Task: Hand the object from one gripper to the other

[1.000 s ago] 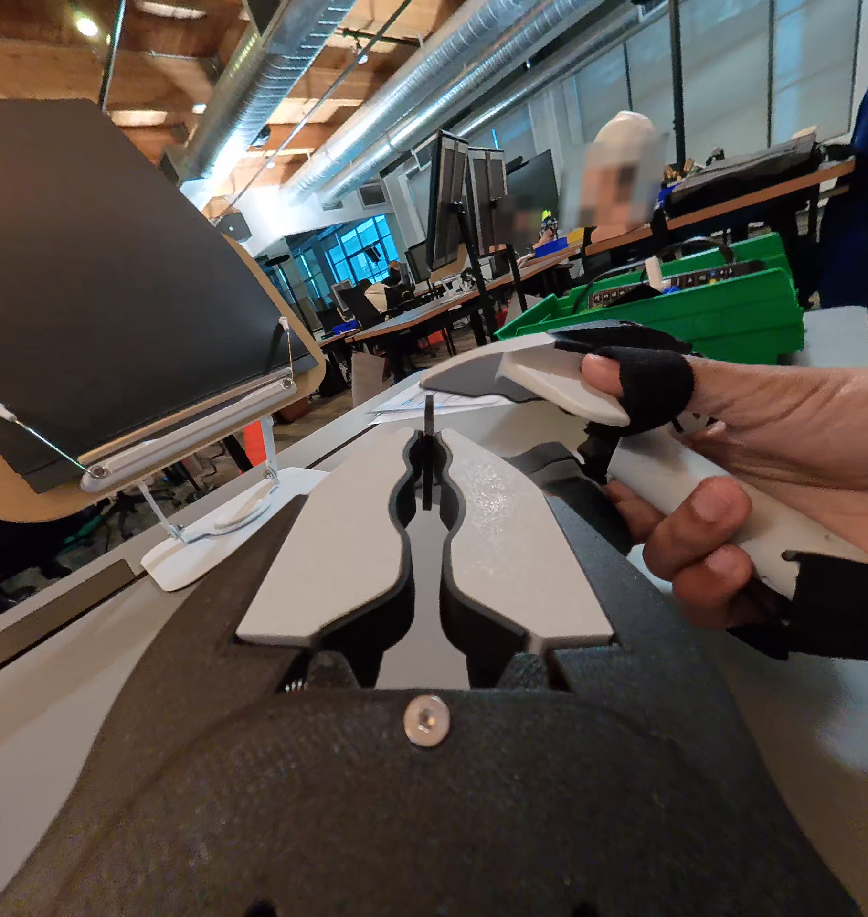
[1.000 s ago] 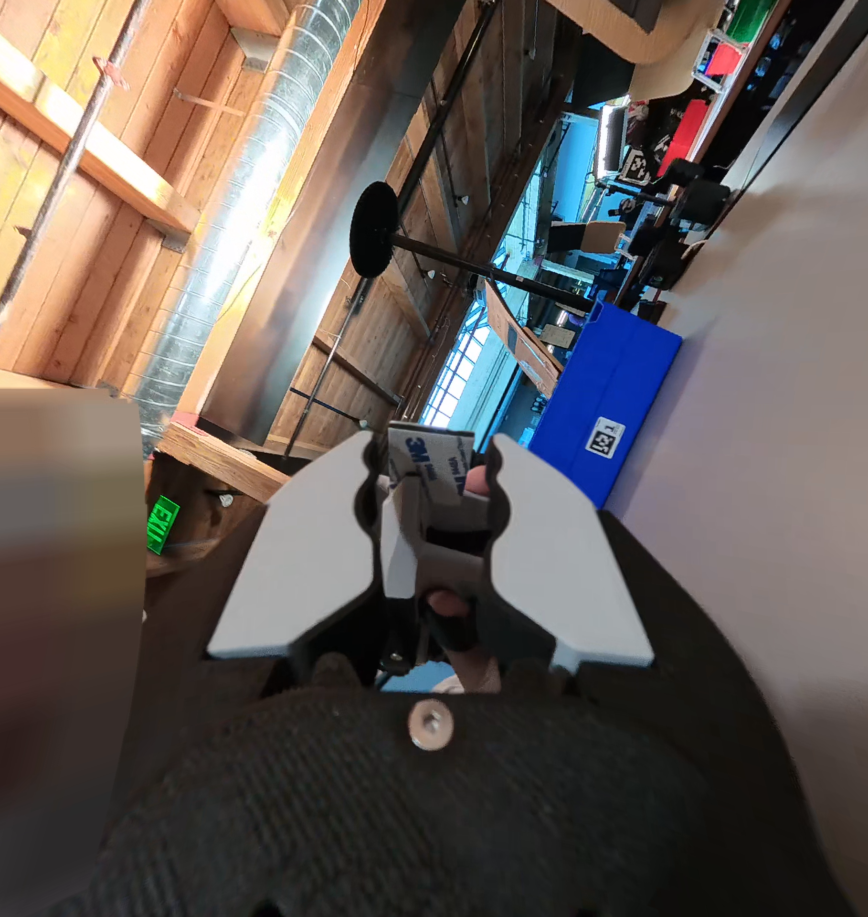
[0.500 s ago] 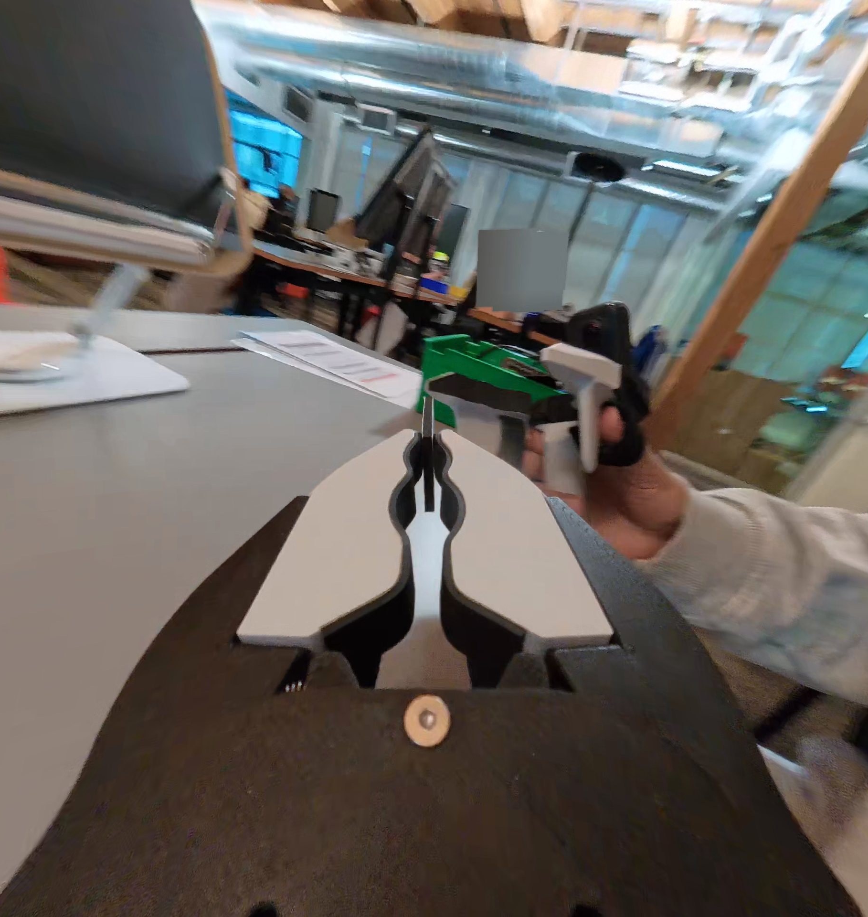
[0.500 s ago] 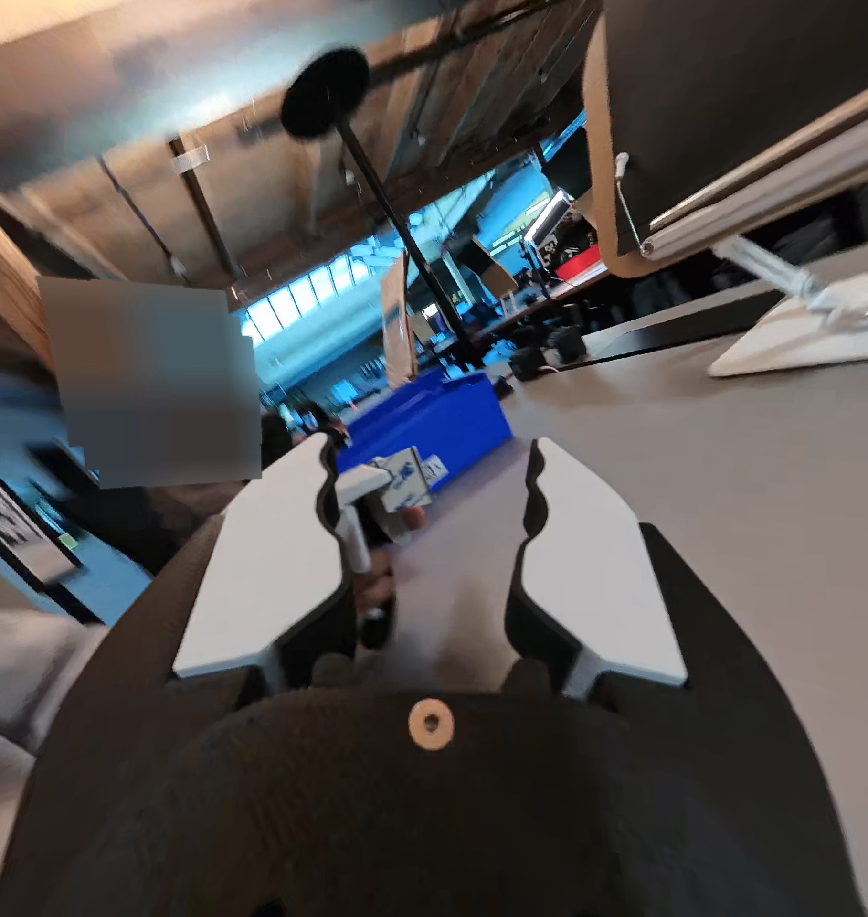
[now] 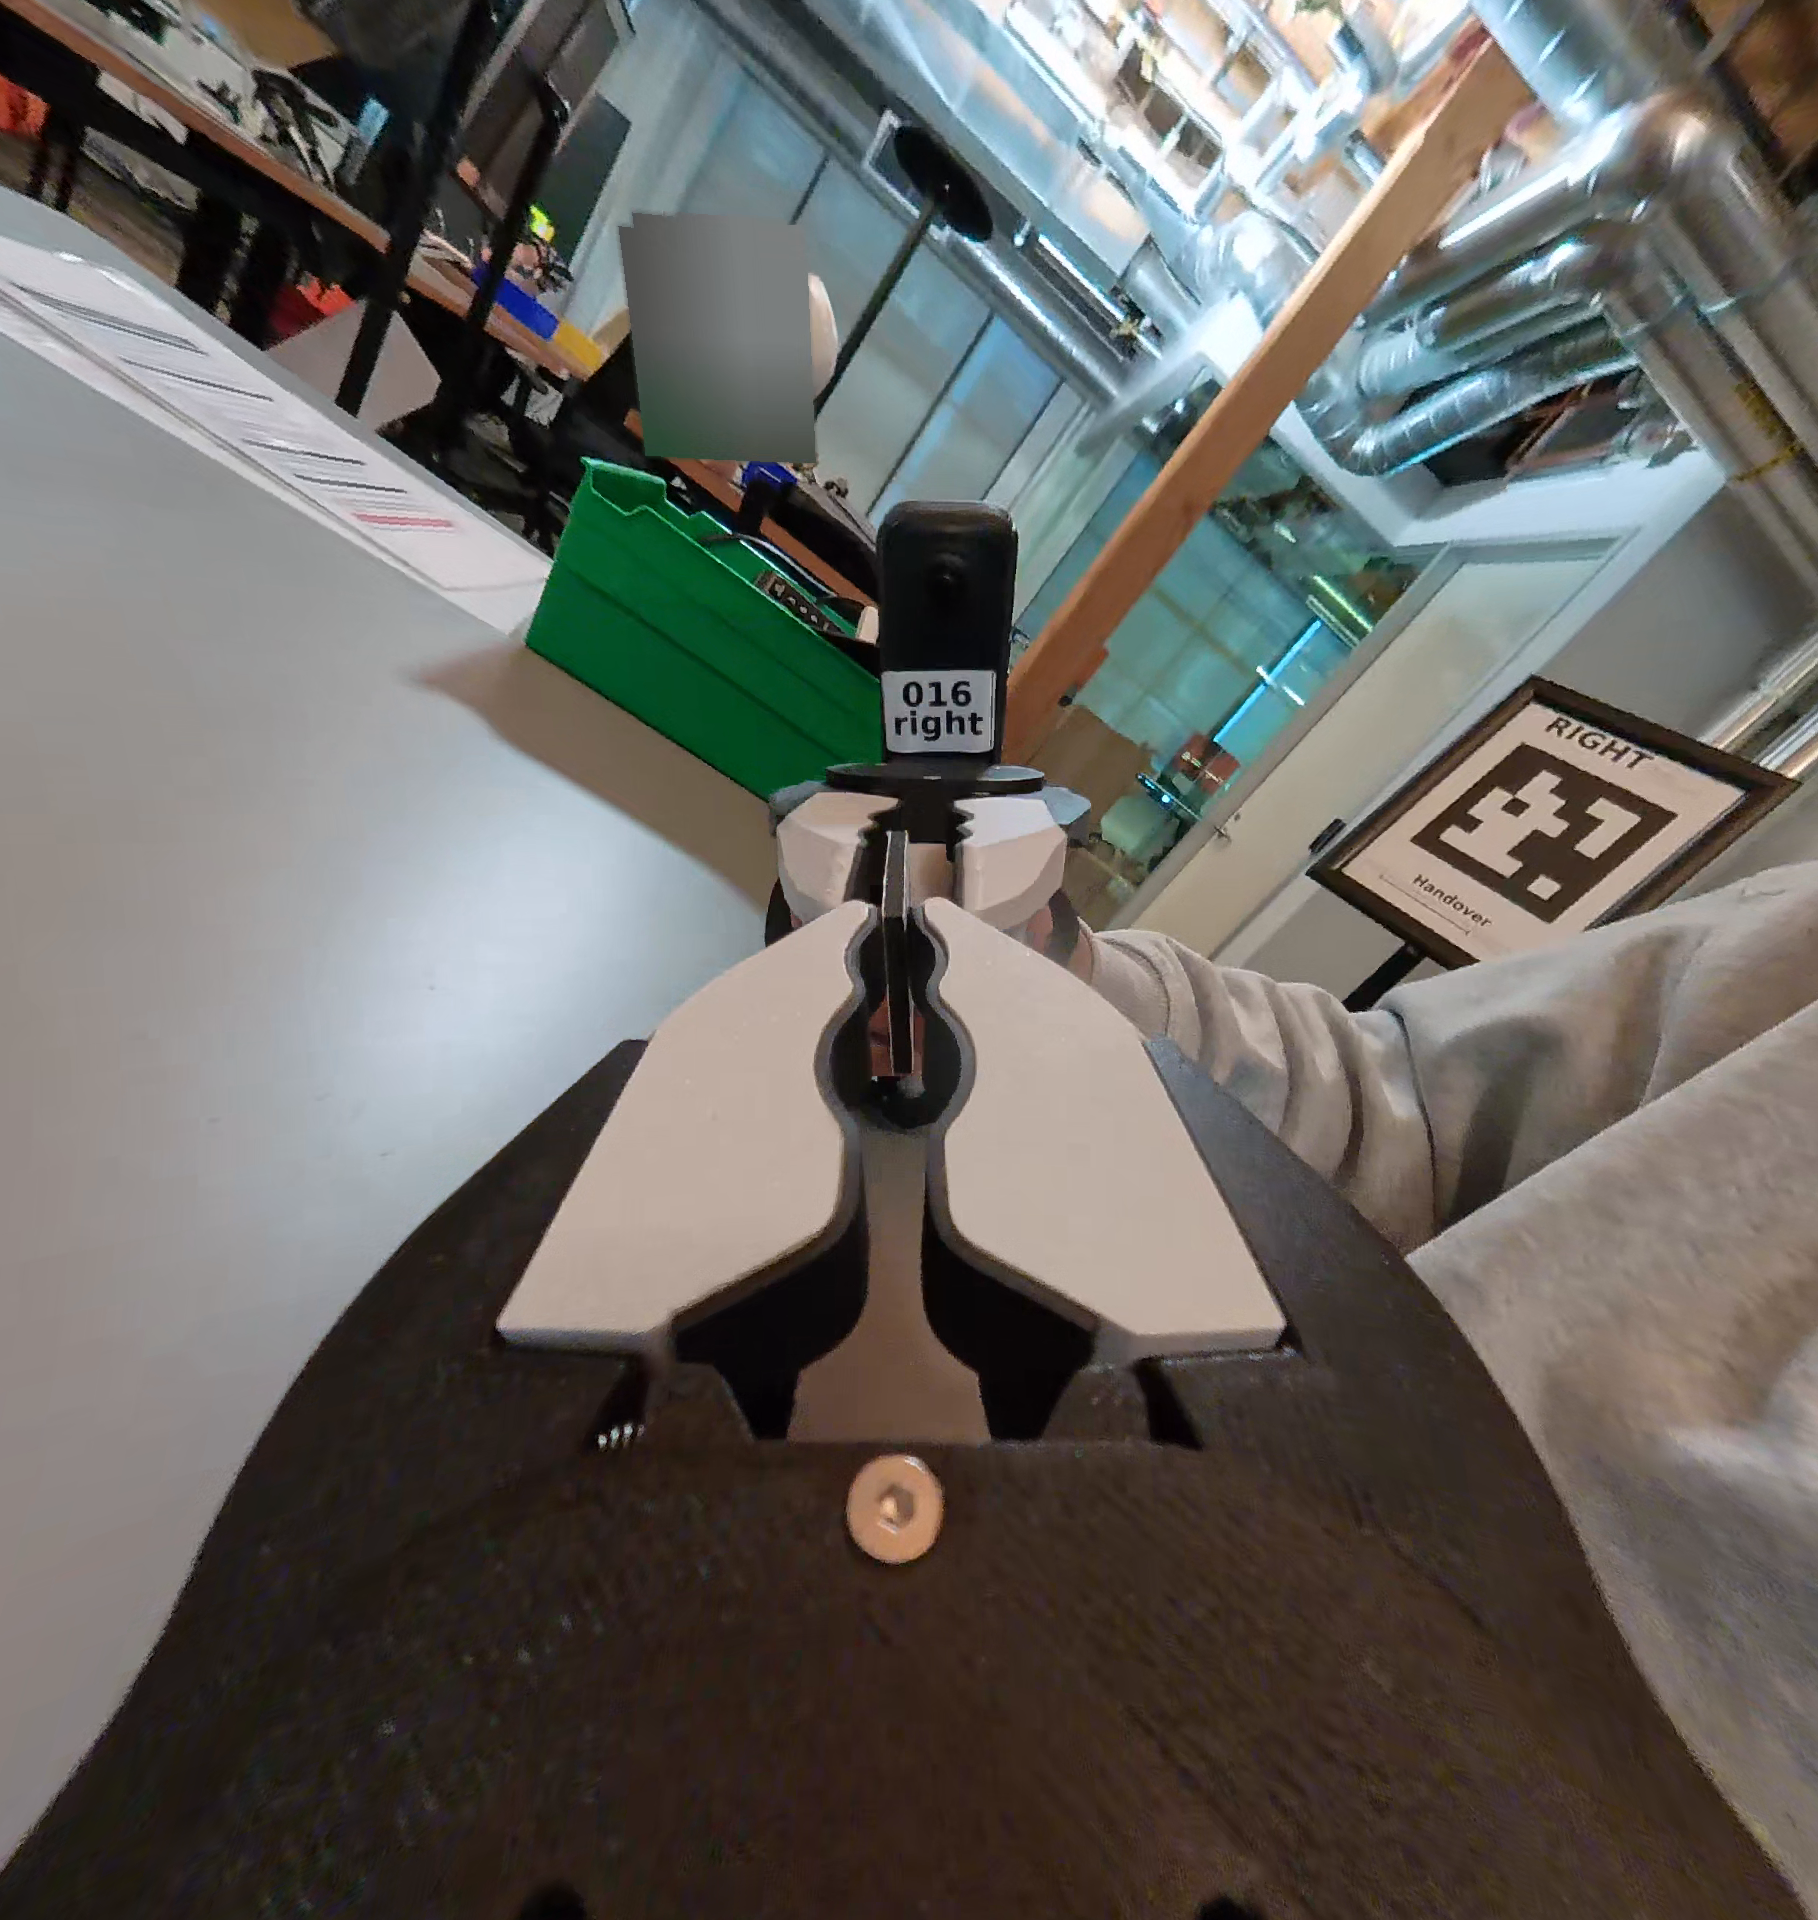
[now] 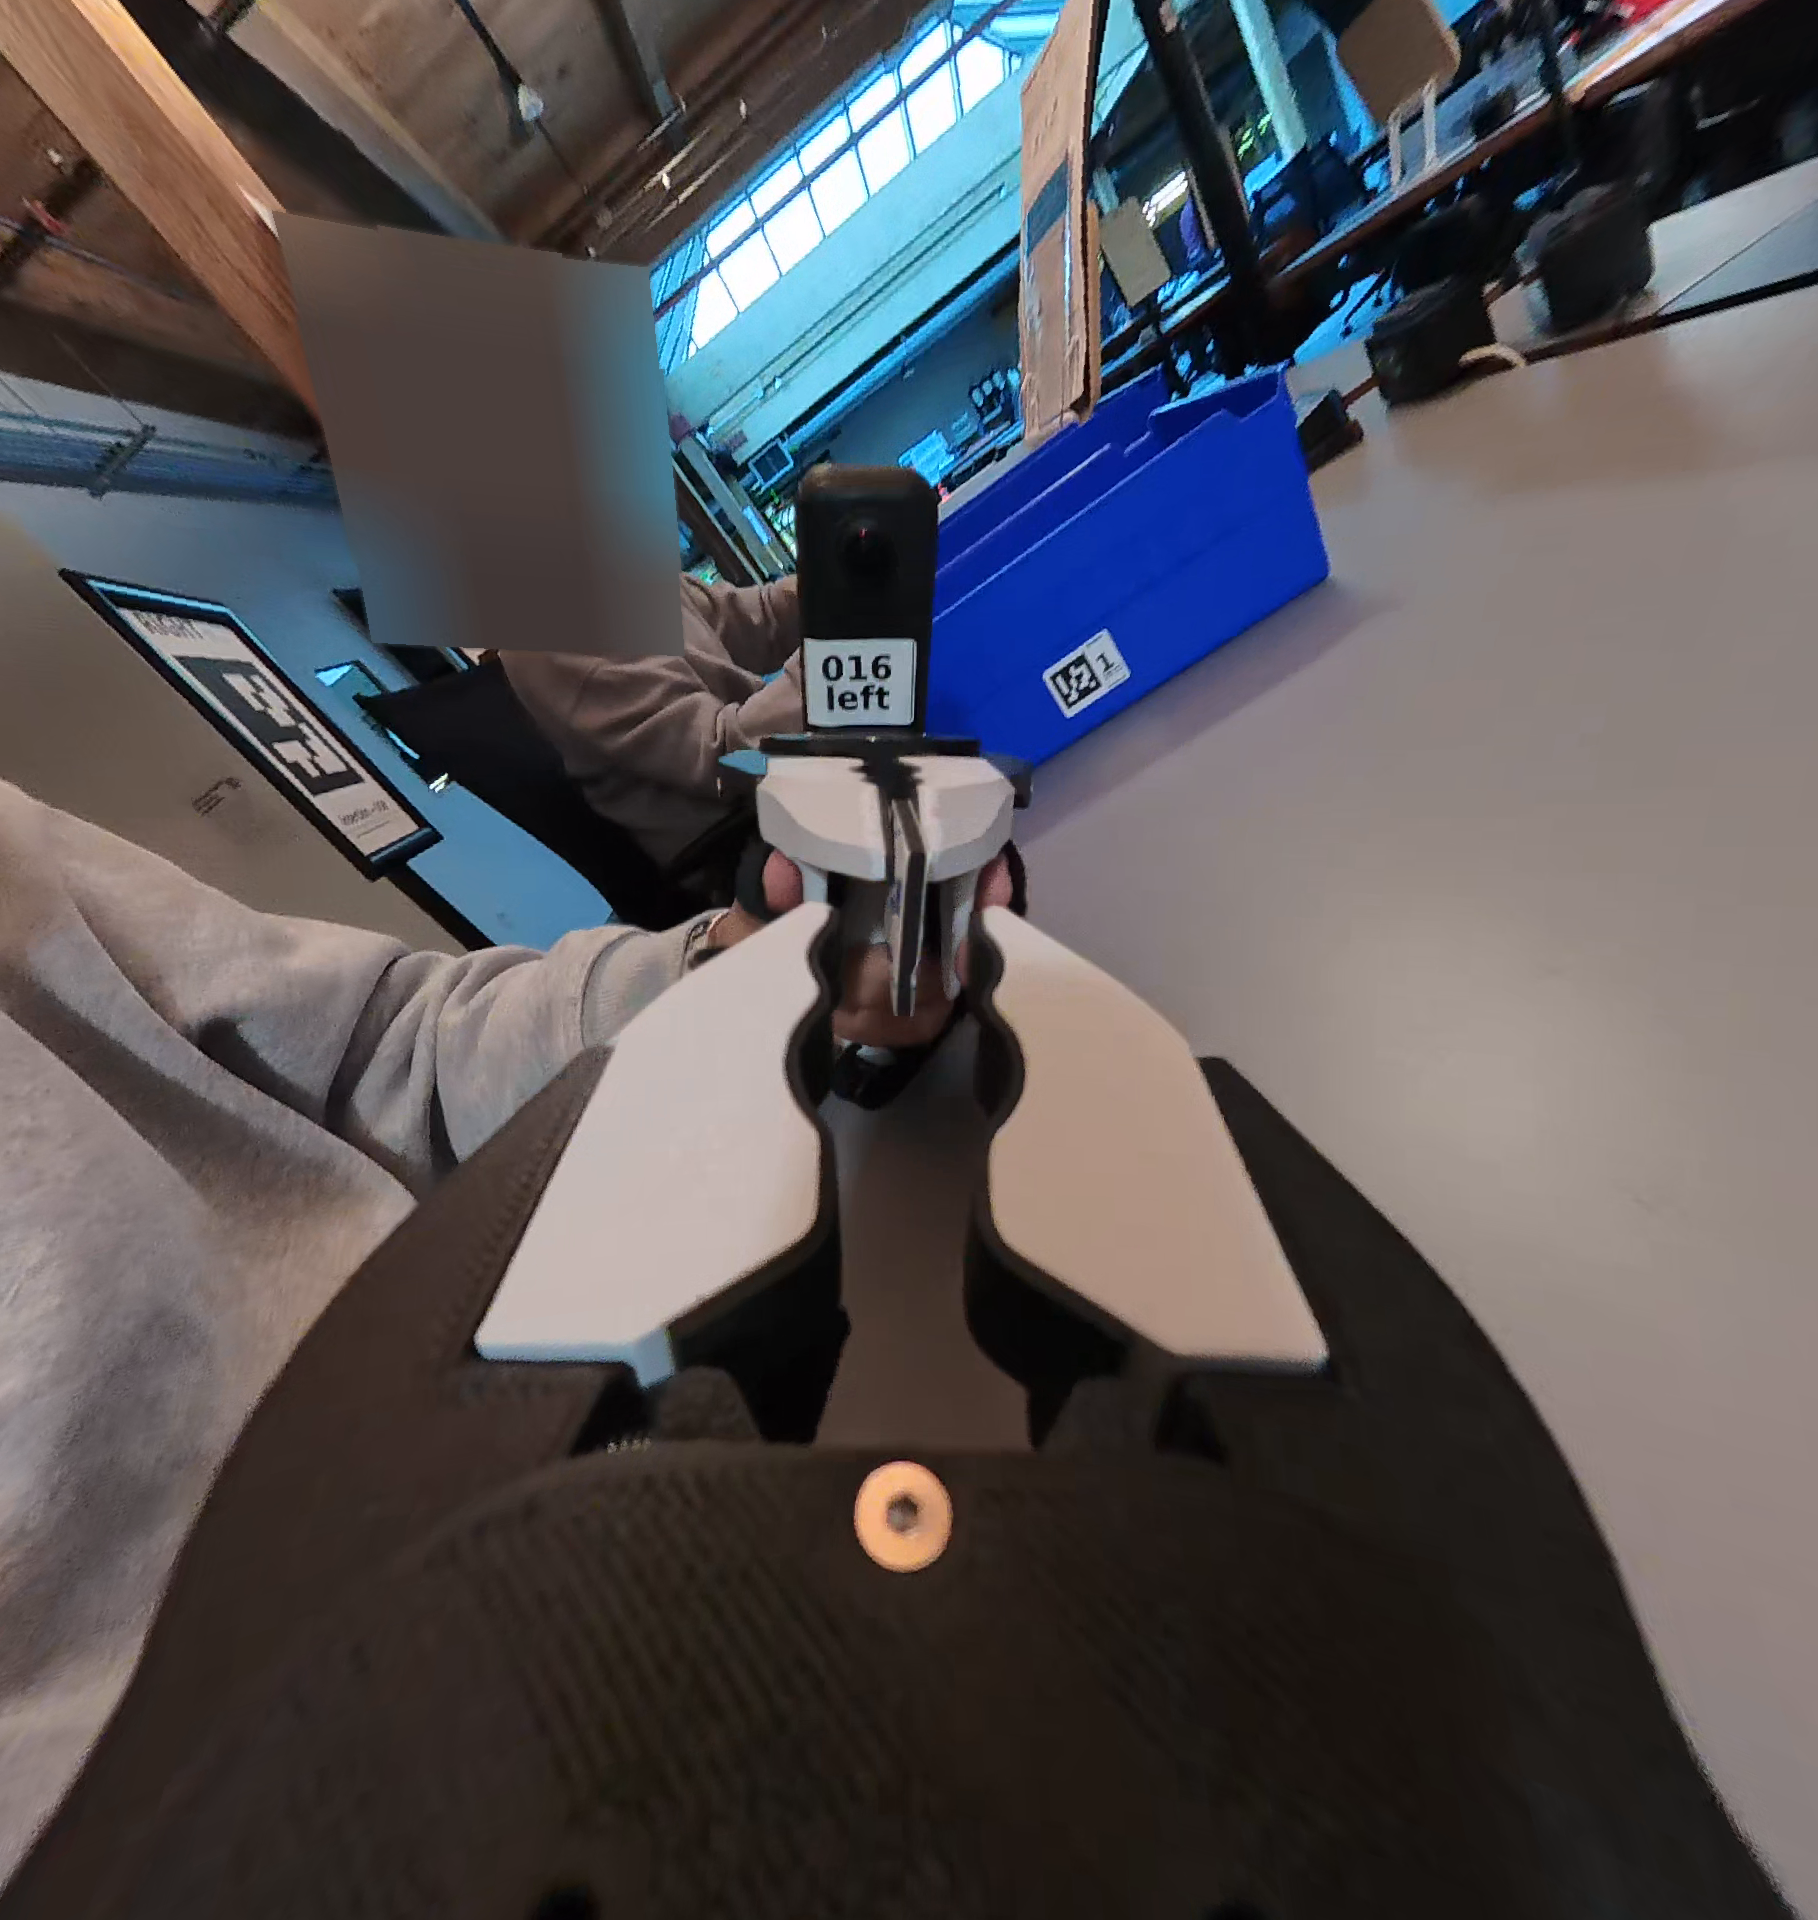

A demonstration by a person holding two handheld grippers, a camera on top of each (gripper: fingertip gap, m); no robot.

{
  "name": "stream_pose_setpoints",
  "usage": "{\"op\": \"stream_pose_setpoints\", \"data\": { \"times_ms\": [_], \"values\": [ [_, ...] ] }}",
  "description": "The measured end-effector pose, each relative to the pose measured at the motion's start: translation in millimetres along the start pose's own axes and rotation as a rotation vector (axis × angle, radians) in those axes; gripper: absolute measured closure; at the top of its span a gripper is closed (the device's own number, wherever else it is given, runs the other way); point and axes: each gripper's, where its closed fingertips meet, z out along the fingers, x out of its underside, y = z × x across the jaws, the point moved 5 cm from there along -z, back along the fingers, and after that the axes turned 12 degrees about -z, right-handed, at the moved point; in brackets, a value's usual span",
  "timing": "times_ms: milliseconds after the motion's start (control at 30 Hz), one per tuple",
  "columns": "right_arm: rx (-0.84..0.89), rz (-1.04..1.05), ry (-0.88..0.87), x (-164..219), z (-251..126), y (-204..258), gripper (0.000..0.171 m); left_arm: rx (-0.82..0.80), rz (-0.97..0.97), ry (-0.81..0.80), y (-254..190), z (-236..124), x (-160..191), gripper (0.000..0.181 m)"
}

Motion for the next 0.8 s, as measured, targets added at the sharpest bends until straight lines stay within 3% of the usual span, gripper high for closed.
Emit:
{"op": "stream_pose_setpoints", "data": {
  "times_ms": [133, 300, 467, 600, 700, 800],
  "values": [
    [-0.015, 0.008, 0.049, 5, 2, 1, 0.167, 0.006, -0.010, 0.011, 0, 1, 2, 0.180],
    [-0.019, 0.037, 0.035, 4, 3, 0, 0.168, -0.005, 0.009, -0.011, 0, 1, 1, 0.178],
    [-0.002, 0.041, 0.006, 0, -1, -2, 0.168, -0.030, 0.015, -0.064, 2, -1, -4, 0.149],
    [0.017, 0.069, -0.041, -4, -6, -6, 0.168, -0.056, 0.016, -0.120, 5, -6, -9, 0.141],
    [0.022, 0.116, -0.080, -7, -11, -9, 0.168, -0.114, 0.097, -0.169, 5, -9, -14, 0.136],
    [0.008, 0.176, -0.102, -8, -15, -11, 0.168, -0.202, 0.248, -0.214, 3, -11, -17, 0.118]
  ]
}}
